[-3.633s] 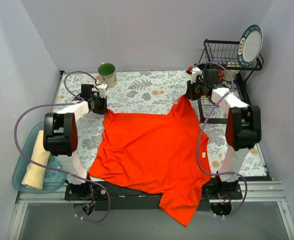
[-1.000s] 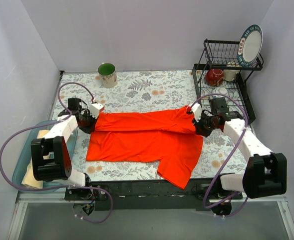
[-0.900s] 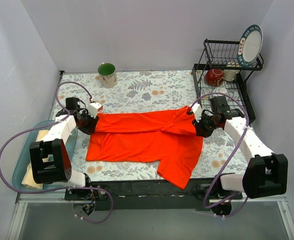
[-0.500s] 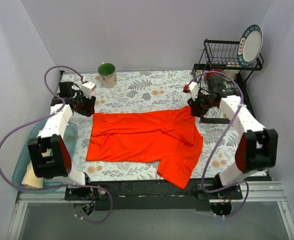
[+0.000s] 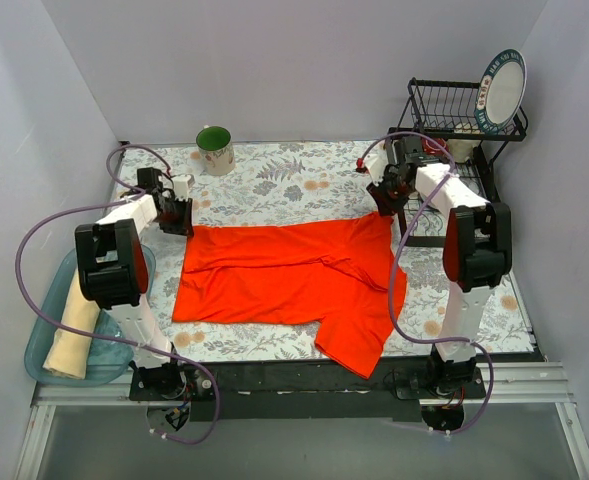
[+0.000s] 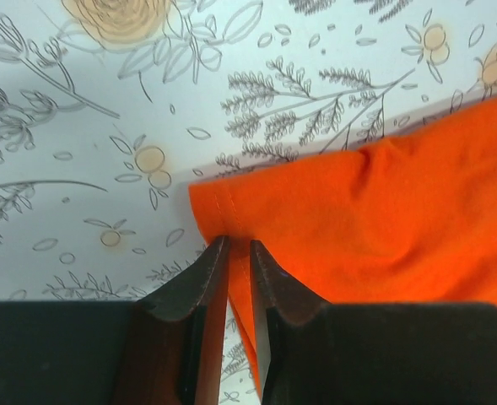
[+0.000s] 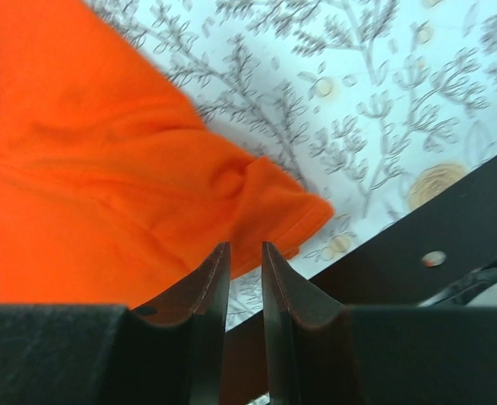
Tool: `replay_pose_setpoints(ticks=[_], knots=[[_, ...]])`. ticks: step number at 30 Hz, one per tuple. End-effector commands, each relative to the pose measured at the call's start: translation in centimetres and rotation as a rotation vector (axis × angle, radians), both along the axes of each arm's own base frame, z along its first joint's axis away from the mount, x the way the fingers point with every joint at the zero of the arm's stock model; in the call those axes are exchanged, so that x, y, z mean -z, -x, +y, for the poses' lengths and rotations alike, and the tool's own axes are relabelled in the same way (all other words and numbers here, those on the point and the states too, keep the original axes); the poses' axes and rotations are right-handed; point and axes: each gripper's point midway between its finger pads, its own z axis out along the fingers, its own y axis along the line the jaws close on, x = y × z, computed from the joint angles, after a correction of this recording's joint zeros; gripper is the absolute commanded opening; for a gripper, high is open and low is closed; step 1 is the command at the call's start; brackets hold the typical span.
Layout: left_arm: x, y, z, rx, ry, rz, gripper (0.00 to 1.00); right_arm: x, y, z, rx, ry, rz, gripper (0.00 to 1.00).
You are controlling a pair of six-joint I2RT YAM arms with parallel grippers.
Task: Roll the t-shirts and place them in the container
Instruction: Fold the T-shirt at the center of the board.
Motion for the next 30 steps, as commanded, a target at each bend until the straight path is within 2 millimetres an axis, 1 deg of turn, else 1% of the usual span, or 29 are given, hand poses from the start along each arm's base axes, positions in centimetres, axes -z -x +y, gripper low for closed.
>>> replay_pose_setpoints(ticks=[1,3,5,7,8,16,17,19,20,21,22,23,24,25,27,28,30], knots=[[-1.6,-2.2,0.3,-0.03,-0.006,-0.069,0.15,-1.5,-2.5,0.3,-0.016,0.011,-0.072,0.28],[-0.9,-2.2,0.4,-0.028,-0.011,-0.055,0.16,-0.9,-2.6,0.1,-0.017,0.023,-0.063,0.27],[-0.2,-2.1,0.7,-0.036,-0.024,-0.041,0.17,0.2,-2.5,-0.1,-0.019,0.047,-0.04,0.27],[0.0,-2.2,1.0,-0.043,-0.04,-0.039,0.16,1.1,-2.6,-0.1,-0.029,0.073,-0.026,0.26],[0.3,-2.3,1.4,-0.054,-0.059,-0.033,0.17,1.3,-2.3,-0.1,-0.034,0.081,-0.011,0.26],[0.8,-2.8,3.1,-0.084,-0.133,-0.029,0.16,3.2,-2.2,0.5,-0.069,0.157,0.012,0.26],[0.8,-2.9,3.3,-0.09,-0.133,-0.028,0.15,3.1,-2.4,0.7,-0.067,0.158,0.01,0.26],[0.8,-3.1,3.9,-0.106,-0.136,-0.027,0.15,3.6,-2.3,0.7,-0.057,0.173,0.027,0.26],[0.5,-3.2,4.1,-0.12,-0.13,-0.031,0.17,3.8,-2.1,0.8,-0.052,0.176,0.039,0.27],[0.2,-3.3,3.9,-0.119,-0.104,-0.036,0.21,3.7,-2.2,0.8,-0.049,0.175,0.047,0.26],[-0.5,-3.4,3.8,-0.12,-0.09,-0.049,0.33,3.6,-2.2,1.0,-0.048,0.169,0.051,0.27],[-1.0,-3.6,3.7,-0.125,-0.072,-0.059,0.48,3.5,-2.2,1.1,-0.044,0.165,0.051,0.26],[-1.4,-3.5,3.0,-0.117,-0.033,-0.064,0.53,3.4,-2.3,1.1,-0.042,0.162,0.049,0.27],[-2.2,-3.6,2.5,-0.103,-0.013,-0.081,0.56,3.4,-2.3,1.2,-0.044,0.161,0.05,0.27],[-2.7,-3.4,1.7,-0.085,0.029,-0.086,0.62,3.4,-2.2,1.2,-0.043,0.16,0.05,0.27],[-2.8,-3.4,1.4,-0.08,0.052,-0.089,0.63,3.5,-2.2,1.2,-0.042,0.162,0.051,0.27],[-2.3,-3.5,1.2,-0.084,0.063,-0.075,0.63,3.4,-2.2,1.2,-0.038,0.16,0.051,0.27]])
